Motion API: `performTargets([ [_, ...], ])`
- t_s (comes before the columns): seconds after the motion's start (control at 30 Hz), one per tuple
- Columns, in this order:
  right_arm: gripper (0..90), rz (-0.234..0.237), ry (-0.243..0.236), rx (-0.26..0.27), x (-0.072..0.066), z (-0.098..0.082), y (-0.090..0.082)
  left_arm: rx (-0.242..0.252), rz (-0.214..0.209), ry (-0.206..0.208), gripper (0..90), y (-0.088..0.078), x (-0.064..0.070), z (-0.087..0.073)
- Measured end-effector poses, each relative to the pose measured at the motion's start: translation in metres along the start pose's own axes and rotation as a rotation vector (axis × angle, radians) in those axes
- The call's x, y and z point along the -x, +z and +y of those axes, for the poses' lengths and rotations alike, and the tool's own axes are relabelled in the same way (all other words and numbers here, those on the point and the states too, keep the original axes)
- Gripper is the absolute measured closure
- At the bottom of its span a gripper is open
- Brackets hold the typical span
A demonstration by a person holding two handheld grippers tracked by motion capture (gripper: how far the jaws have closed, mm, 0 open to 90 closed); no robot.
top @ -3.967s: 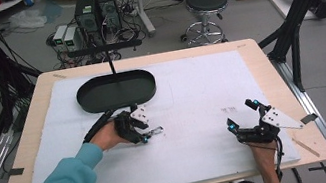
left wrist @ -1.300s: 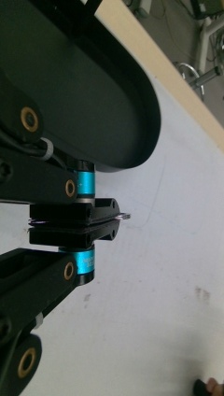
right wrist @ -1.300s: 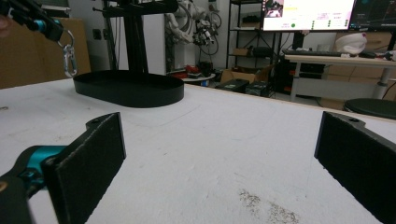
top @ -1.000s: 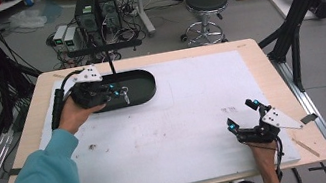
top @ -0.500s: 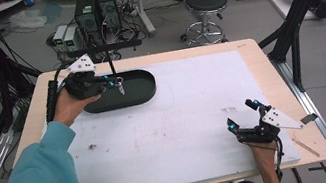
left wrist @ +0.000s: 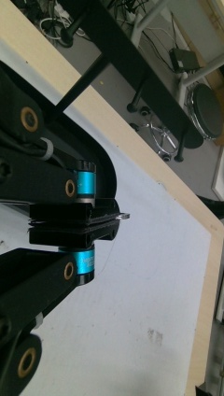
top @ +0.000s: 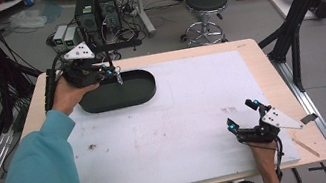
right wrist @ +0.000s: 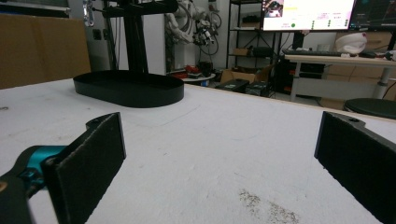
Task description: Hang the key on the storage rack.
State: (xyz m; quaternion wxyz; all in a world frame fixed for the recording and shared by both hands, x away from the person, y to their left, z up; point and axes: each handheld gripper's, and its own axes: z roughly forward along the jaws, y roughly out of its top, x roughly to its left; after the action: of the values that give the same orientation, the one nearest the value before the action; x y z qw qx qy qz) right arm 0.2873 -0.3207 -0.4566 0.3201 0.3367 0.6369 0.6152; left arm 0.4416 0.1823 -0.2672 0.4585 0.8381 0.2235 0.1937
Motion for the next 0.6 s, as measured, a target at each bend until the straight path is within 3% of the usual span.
performTargets([
  [0.23,1.1,0.003,0.003,0.001,0.000,0.000,0.000,0.015,0.021,-0.025,88.0,0.004,-0.014,0.008],
  [0.6,1.1,0.006,0.002,0.001,0.001,0.000,0.000,0.003,0.043,-0.027,88.0,0.010,-0.026,0.021],
])
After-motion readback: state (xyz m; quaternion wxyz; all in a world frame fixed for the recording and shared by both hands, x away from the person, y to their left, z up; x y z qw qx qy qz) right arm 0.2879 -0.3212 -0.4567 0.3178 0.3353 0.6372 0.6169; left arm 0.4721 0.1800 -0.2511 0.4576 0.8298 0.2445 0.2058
